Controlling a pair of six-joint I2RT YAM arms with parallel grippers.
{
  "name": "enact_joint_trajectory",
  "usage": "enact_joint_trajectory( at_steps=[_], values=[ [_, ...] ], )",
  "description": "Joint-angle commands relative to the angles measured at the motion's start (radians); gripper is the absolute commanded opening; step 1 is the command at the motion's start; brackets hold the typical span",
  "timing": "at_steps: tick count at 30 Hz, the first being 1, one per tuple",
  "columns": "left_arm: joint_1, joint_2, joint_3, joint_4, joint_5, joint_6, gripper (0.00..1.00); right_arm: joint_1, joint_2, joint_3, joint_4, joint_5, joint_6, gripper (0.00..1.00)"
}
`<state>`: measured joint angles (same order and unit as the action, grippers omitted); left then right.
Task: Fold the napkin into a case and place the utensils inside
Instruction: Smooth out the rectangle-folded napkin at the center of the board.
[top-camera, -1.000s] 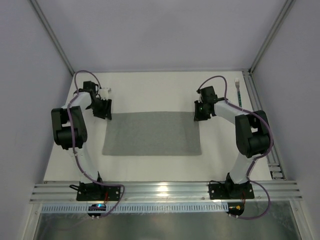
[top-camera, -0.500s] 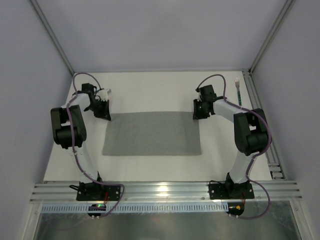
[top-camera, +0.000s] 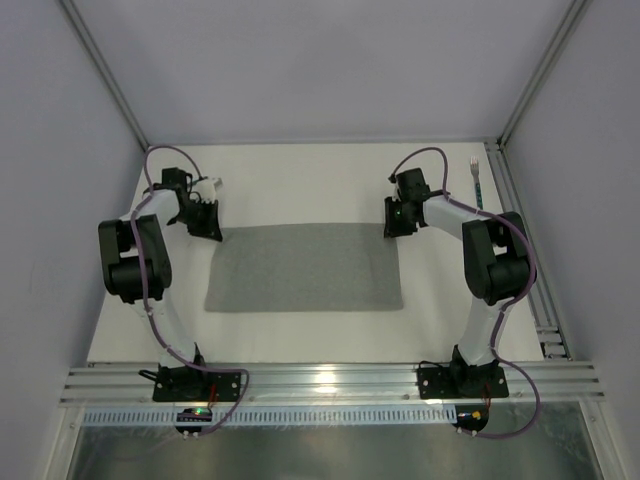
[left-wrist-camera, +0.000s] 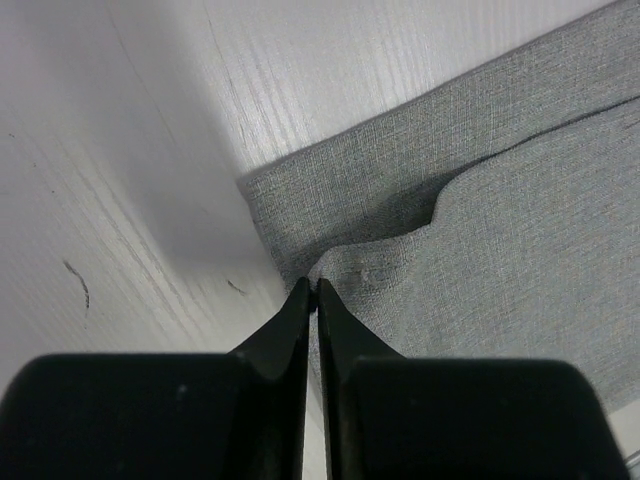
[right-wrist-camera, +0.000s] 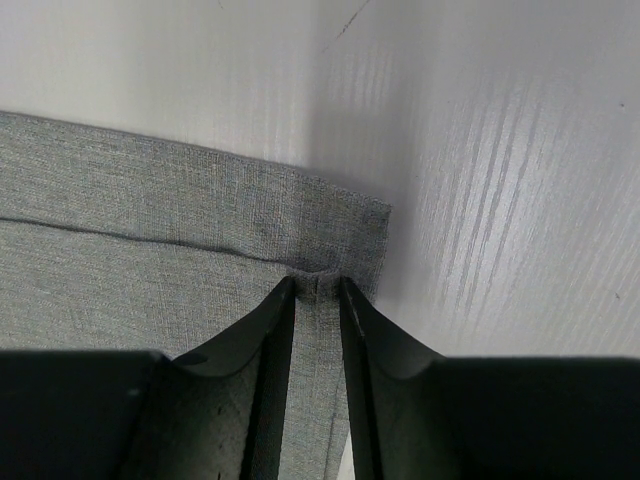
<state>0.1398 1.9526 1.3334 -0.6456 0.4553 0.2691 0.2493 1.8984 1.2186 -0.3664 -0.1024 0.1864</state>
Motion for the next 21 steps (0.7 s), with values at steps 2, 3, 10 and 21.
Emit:
enact_joint_trajectory(
  at_steps=[2, 3, 10, 21],
  values=[
    [0.003, -0.058, -0.002, 0.02, 0.008, 0.005, 0.07, 0.01, 0.005, 0.041, -0.006, 0.015, -0.016, 0.29],
    [0.001, -0.058, -0.002, 0.02, 0.006, 0.005, 0.11, 0.015, 0.005, 0.042, -0.009, 0.018, -0.018, 0.29],
    [0.003, -0.061, -0.005, 0.034, -0.007, -0.002, 0.14, 0.03, -0.022, 0.038, -0.012, 0.043, -0.027, 0.03],
    [0.001, -0.069, -0.003, 0.044, -0.015, -0.021, 0.0, 0.042, -0.107, 0.047, -0.025, 0.076, -0.039, 0.03]
  ],
)
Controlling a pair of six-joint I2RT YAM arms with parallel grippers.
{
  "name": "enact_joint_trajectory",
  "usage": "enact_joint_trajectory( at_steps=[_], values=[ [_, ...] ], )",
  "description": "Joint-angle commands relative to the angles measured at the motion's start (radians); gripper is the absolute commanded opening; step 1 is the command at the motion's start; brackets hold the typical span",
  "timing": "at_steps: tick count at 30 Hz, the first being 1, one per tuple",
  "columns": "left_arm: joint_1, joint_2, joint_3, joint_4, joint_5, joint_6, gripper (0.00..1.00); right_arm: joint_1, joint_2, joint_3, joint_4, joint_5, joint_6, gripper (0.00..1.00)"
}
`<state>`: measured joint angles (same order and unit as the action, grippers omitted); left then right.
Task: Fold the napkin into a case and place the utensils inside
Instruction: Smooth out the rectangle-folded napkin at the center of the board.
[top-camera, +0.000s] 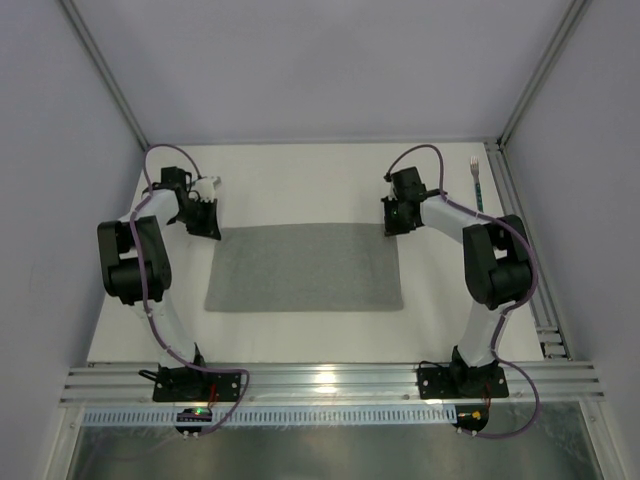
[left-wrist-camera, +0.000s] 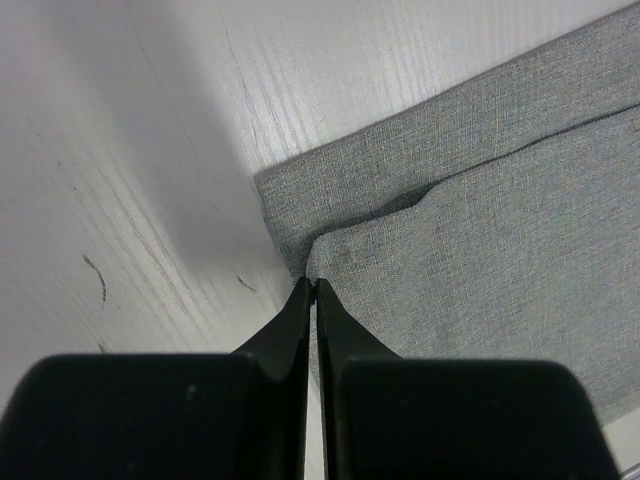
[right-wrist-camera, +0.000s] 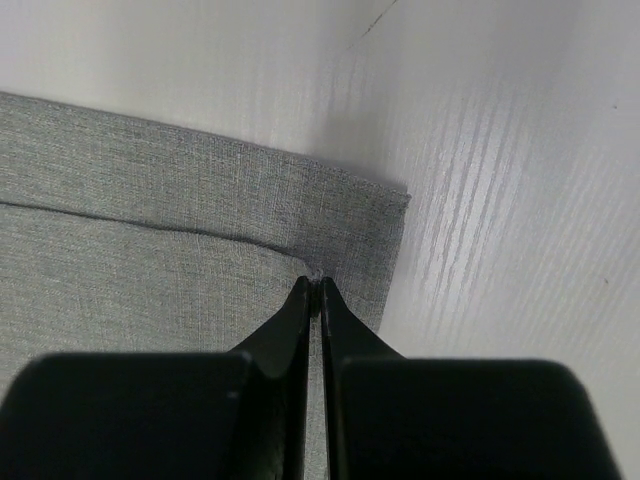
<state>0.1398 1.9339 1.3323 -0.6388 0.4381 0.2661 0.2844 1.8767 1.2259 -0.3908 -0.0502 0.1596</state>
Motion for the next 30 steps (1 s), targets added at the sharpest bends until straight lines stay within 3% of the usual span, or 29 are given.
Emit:
enact_joint_trajectory(
  at_steps=[1, 11, 22, 30],
  values=[
    [0.001, -0.067, -0.005, 0.045, -0.001, -0.024, 0.0, 0.007, -0.093, 0.04, 0.001, 0.027, -0.014, 0.03],
    [0.003, -0.154, -0.022, 0.105, -0.001, -0.067, 0.0, 0.007, -0.16, 0.037, -0.006, 0.096, -0.015, 0.03],
    [0.001, -0.217, 0.021, 0.114, 0.021, -0.097, 0.0, -0.03, -0.168, 0.096, -0.03, 0.069, 0.012, 0.03],
    [0.001, -0.086, 0.085, 0.142, 0.001, -0.126, 0.0, -0.067, -0.033, 0.165, -0.035, 0.033, 0.006, 0.03]
  ],
)
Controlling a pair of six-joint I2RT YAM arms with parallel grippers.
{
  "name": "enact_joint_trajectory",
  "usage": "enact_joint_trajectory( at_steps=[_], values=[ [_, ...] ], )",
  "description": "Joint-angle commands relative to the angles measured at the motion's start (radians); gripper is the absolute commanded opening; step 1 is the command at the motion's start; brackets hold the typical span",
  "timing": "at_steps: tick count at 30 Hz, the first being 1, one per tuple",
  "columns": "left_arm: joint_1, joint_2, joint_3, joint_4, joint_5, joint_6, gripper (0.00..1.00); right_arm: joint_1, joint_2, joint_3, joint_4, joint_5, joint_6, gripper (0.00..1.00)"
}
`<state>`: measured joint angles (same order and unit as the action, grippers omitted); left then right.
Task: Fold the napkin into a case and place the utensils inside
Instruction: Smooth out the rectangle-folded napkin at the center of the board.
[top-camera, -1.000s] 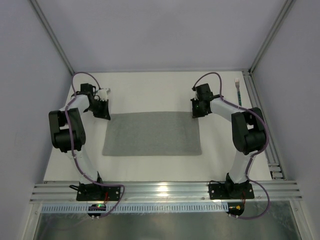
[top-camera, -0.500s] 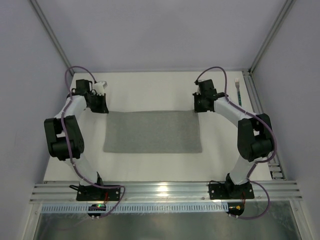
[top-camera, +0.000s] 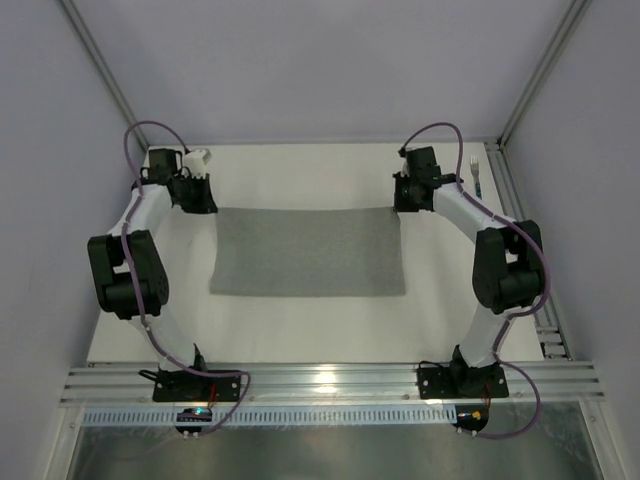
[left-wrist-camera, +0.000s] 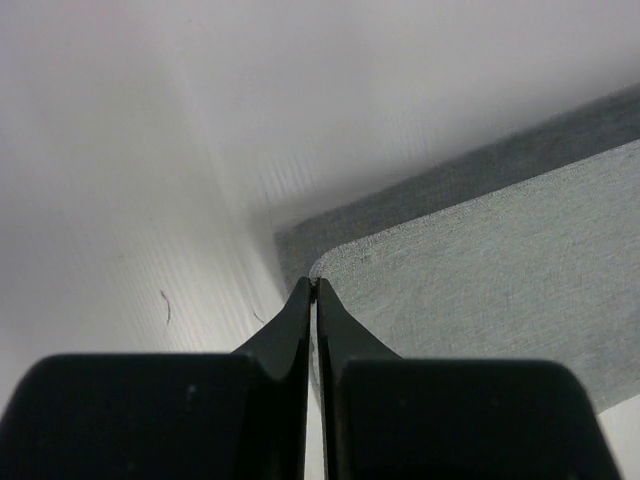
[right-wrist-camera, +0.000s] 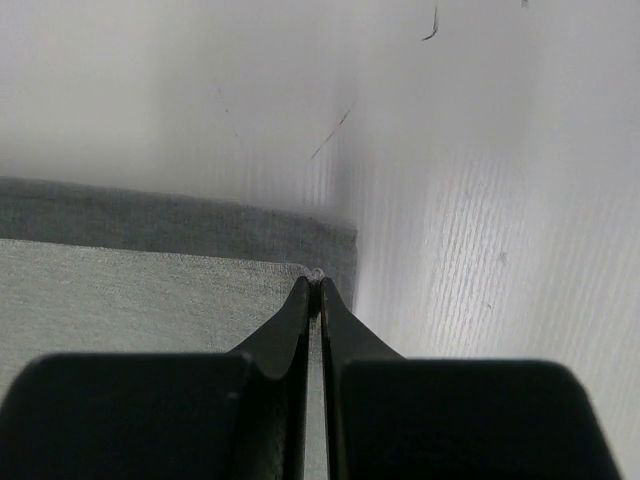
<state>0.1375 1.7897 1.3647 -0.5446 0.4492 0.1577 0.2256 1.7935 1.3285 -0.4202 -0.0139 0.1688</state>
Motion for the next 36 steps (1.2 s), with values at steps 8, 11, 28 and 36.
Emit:
enact_joint_trajectory(
  at_steps=[8, 11, 28, 36],
  values=[
    [-0.016, 0.197, 0.122, 0.044, -0.078, -0.011, 0.0, -0.006, 0.182, 0.133, -0.017, 0.061, -0.008, 0.03],
    [-0.032, 0.22, 0.142, 0.035, -0.106, 0.0, 0.0, -0.006, 0.201, 0.144, -0.02, 0.063, -0.006, 0.03],
    [-0.047, 0.247, 0.159, 0.032, -0.122, -0.026, 0.42, -0.006, 0.233, 0.189, -0.04, 0.087, 0.015, 0.44],
    [-0.045, 0.162, 0.162, 0.008, -0.112, -0.035, 0.52, -0.008, 0.158, 0.19, -0.052, 0.112, 0.005, 0.49]
  ],
)
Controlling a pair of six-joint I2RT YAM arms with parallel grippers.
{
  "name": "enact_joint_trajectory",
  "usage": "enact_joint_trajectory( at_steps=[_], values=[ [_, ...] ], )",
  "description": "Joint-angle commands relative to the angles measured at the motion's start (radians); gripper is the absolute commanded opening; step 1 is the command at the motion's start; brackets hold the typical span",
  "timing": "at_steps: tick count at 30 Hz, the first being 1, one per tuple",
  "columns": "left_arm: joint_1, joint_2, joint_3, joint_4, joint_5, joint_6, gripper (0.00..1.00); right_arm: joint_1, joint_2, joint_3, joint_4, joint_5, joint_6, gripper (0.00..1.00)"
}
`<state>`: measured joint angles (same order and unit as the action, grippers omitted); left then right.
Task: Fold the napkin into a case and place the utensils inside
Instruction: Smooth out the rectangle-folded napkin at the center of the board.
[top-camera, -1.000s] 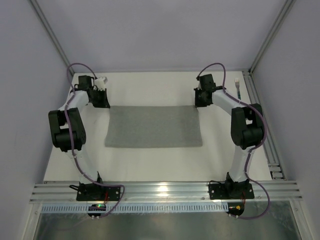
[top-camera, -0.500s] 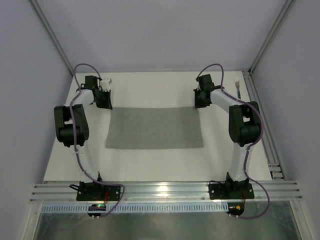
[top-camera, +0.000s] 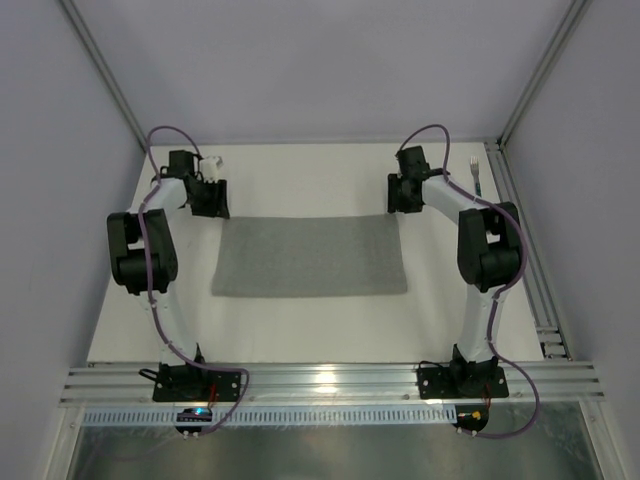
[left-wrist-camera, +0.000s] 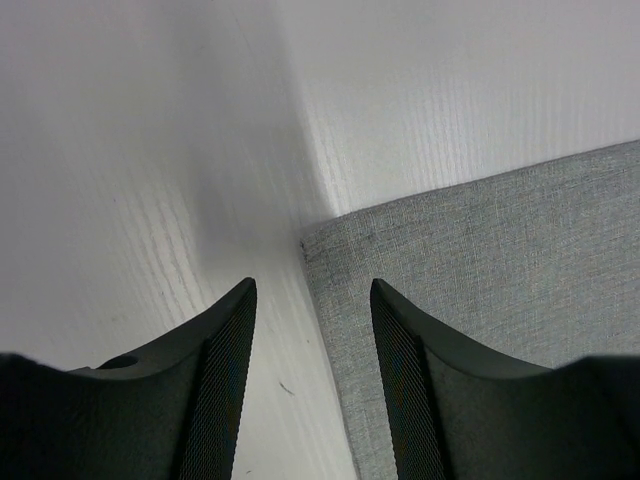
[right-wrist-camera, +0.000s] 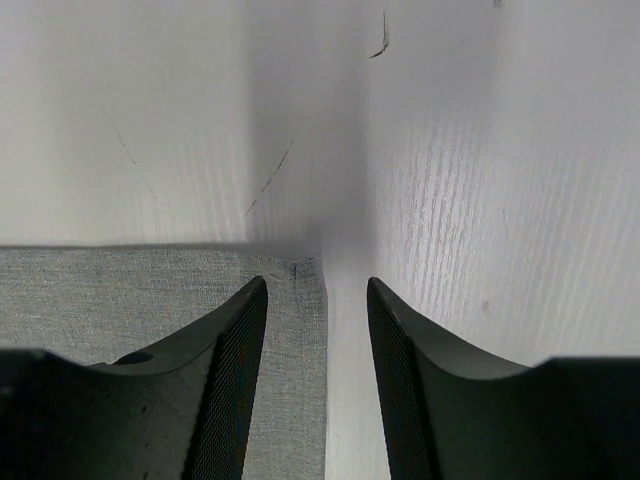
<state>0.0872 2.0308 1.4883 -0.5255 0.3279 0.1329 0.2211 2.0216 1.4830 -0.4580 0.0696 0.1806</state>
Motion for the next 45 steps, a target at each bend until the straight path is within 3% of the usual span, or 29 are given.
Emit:
enact_joint_trajectory(
  at_steps=[1, 5, 9, 13, 15, 21, 30, 37, 41, 45],
  values=[
    [0.005, -0.095, 0.036, -0.016, 0.011, -0.01, 0.52, -0.002, -0.092, 0.033, -0.025, 0.03, -0.004, 0.49],
    [0.002, -0.193, -0.025, -0.092, 0.02, 0.008, 0.47, 0.05, -0.185, -0.03, -0.045, 0.071, 0.007, 0.48],
    [-0.024, -0.316, -0.139, -0.242, 0.017, 0.106, 0.32, 0.167, -0.317, -0.206, -0.039, 0.072, 0.022, 0.39],
    [-0.12, -0.405, -0.302, -0.352, -0.059, 0.207, 0.24, 0.234, -0.449, -0.383, 0.004, -0.02, 0.098, 0.09],
    [-0.158, -0.406, -0.37, -0.355, -0.159, 0.243, 0.21, 0.268, -0.5, -0.472, 0.009, -0.054, 0.141, 0.03],
    [-0.191, -0.37, -0.485, -0.289, -0.257, 0.238, 0.21, 0.314, -0.56, -0.717, 0.107, -0.146, 0.259, 0.03],
    [-0.193, -0.388, -0.562, -0.2, -0.349, 0.238, 0.2, 0.307, -0.576, -0.883, 0.143, -0.074, 0.339, 0.03],
    [-0.193, -0.512, -0.536, -0.26, -0.254, 0.257, 0.22, 0.293, -0.759, -0.836, -0.016, 0.078, 0.315, 0.03],
    [-0.195, -0.633, -0.507, -0.323, -0.112, 0.274, 0.29, 0.31, -0.805, -0.762, -0.062, 0.076, 0.292, 0.03],
    [-0.193, -0.669, -0.514, -0.349, -0.159, 0.267, 0.32, 0.478, -0.744, -0.617, -0.015, 0.075, 0.31, 0.03]
  ],
)
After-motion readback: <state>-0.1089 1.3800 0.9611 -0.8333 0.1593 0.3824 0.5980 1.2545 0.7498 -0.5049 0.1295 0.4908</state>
